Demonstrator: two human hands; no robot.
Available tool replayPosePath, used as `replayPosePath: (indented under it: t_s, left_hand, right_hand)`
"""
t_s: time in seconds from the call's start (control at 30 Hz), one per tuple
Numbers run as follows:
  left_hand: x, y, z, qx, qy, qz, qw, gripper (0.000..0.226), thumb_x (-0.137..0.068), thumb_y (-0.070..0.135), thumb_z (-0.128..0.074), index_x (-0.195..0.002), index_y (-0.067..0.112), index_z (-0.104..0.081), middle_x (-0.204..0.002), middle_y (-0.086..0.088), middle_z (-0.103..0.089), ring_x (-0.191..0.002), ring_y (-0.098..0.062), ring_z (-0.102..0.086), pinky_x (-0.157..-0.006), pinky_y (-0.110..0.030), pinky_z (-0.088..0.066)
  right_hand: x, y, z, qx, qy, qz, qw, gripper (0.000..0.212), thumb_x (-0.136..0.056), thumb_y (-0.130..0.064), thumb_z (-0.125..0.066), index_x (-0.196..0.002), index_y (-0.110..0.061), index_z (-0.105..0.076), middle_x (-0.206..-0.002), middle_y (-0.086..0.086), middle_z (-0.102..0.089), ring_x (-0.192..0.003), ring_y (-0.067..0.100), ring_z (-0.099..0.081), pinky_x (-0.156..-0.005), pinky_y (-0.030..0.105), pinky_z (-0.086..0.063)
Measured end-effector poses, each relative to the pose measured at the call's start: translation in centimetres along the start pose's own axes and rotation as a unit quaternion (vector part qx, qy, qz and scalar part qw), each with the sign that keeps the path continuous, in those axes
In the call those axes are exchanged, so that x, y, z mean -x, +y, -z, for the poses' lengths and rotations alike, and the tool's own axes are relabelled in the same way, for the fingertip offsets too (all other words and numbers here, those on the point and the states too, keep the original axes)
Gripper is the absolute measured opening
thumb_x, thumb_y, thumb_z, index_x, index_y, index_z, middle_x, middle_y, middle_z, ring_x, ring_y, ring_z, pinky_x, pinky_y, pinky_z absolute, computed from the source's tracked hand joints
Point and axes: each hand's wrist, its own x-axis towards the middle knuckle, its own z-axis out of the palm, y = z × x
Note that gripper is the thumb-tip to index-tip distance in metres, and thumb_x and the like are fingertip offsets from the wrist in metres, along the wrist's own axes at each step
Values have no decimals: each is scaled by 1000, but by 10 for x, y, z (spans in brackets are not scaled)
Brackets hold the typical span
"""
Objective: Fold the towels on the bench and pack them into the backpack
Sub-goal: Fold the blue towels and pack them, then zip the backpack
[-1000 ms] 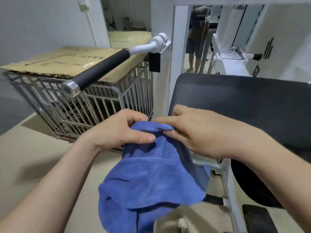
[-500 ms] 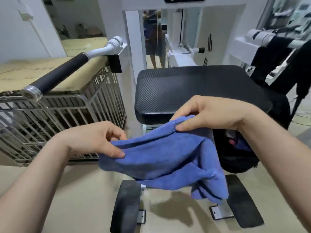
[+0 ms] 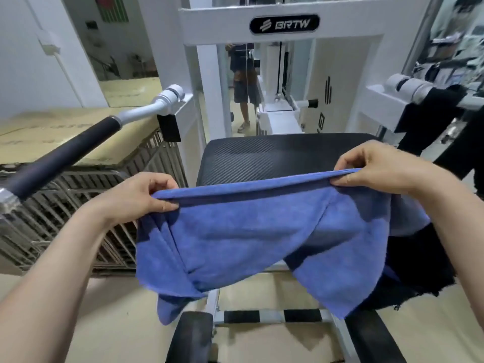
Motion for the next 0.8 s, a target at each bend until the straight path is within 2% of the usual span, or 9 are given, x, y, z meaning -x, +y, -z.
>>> replayPosePath:
  t_s: [0.1, 0.23, 0.37, 0.5, 0.6, 0.67, 0.7, 0.73, 0.8]
  left_hand:
    - [-29, 4, 6, 5, 136, -3, 991, 22, -79, 3, -73, -68, 10, -54, -60, 4, -53, -58, -6, -45, -49, -14, -34]
    - [-71, -2, 15, 46, 201, 55, 977, 29, -82, -1, -67, -67, 15, -50, -55, 9, -53, -57, -9, -45, -54, -25, -34]
    - [-119, -8, 13, -8, 339, 74, 938, 23, -83, 1, -58, -75, 21, -59, -76, 5, -65, -73, -16, -57, -67, -28, -42]
    - [-157, -2, 9, -105, 431, 84, 892, 19, -84, 6, -57, -90, 24, -62, -87, 5, -66, -87, -22, -60, -72, -28, -38]
    - [-170, 6, 6, -189, 471, 124, 853, 32, -79, 3, -52, -102, 25, -60, -104, -1, -68, -102, -31, -58, -85, -39, -44]
    - [-171, 19, 3, -257, 474, 154, 828, 43, -74, 0, -53, -109, 24, -58, -111, -8, -63, -108, -36, -52, -90, -48, -44]
    - [-171, 28, -1, -276, 457, 155, 831, 44, -73, 0, -54, -110, 23, -59, -113, -10, -61, -109, -37, -51, -89, -48, -44]
    - [-170, 42, -10, -276, 414, 135, 857, 40, -73, 1, -56, -106, 23, -60, -113, -8, -62, -108, -35, -53, -88, -46, -46]
    - [-165, 75, -44, -266, 263, 35, 927, 27, -79, 11, -58, -97, 31, -60, -108, 1, -67, -104, -25, -60, -88, -39, -49]
  right_hand:
    - [-44, 15, 20, 21, 58, -13, 998, 14, -78, -28, -77, -66, -22, -74, -63, 5, -68, -62, 15, -56, -63, 29, -44]
    - [-106, 31, 32, 155, 96, -33, 983, 38, -76, -49, -75, -62, -15, -68, -58, 5, -61, -59, 18, -53, -55, 30, -41]
    - [-153, 50, 39, 242, 90, -38, 965, 56, -66, -74, -65, -69, -19, -71, -60, 0, -64, -60, 20, -58, -56, 31, -48]
    - [-185, 69, 48, 228, 100, -24, 968, 66, -65, -74, -66, -63, -8, -63, -57, 6, -61, -57, 22, -55, -52, 30, -40]
    - [-207, 91, 48, 170, 83, -23, 982, 67, -66, -70, -69, -62, -5, -59, -59, 7, -59, -61, 25, -54, -55, 32, -38]
    - [-217, 101, 49, 135, 67, -24, 988, 61, -67, -69, -69, -73, -9, -68, -73, 5, -66, -74, 25, -59, -69, 34, -50]
    - [-219, 102, 50, 138, 63, -19, 988, 57, -68, -69, -68, -77, -13, -69, -78, 3, -66, -80, 24, -59, -75, 36, -52]
    - [-221, 103, 50, 154, 64, -10, 986, 54, -69, -70, -66, -78, -17, -69, -80, 0, -65, -83, 24, -58, -77, 36, -51]
    - [-224, 105, 50, 195, 80, 8, 977, 52, -74, -72, -60, -80, -21, -68, -80, 0, -63, -83, 25, -57, -74, 35, -50]
